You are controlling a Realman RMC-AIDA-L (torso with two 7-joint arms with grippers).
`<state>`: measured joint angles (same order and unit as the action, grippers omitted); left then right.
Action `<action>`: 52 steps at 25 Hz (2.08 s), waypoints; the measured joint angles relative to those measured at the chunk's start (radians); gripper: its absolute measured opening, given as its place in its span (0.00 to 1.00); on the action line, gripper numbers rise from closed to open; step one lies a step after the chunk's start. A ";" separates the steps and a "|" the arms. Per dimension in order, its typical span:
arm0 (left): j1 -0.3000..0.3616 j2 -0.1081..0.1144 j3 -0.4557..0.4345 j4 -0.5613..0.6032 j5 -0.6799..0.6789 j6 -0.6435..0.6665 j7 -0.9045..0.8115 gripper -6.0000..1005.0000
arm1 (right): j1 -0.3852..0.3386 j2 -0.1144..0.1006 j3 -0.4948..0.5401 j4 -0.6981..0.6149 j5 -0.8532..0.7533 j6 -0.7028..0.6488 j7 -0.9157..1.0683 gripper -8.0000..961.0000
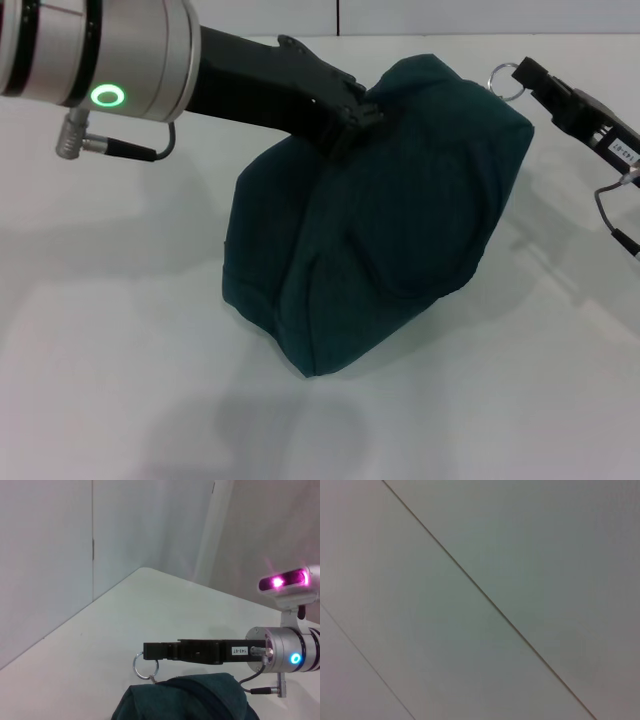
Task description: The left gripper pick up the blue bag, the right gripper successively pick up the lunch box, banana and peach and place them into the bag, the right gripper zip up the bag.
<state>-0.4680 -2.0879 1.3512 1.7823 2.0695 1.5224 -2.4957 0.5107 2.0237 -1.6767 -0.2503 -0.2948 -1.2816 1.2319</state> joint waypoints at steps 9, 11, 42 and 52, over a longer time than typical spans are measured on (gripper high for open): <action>0.009 0.003 -0.002 -0.030 0.002 -0.003 0.082 0.05 | -0.007 -0.002 -0.011 -0.001 0.003 -0.062 -0.013 0.09; 0.002 0.003 -0.010 -0.052 0.001 -0.007 0.120 0.05 | -0.020 -0.002 -0.008 0.003 0.006 -0.094 -0.028 0.10; -0.020 0.002 -0.134 -0.171 -0.126 -0.006 0.228 0.26 | -0.137 -0.010 0.045 0.005 -0.001 -0.192 -0.085 0.91; 0.233 0.003 -0.224 -0.075 -0.426 0.075 0.460 0.57 | -0.130 -0.056 0.043 -0.014 -0.091 -0.399 -0.158 0.91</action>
<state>-0.2346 -2.0848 1.1269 1.7074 1.6438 1.5970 -2.0356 0.3807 1.9673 -1.6333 -0.2645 -0.3859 -1.6804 1.0738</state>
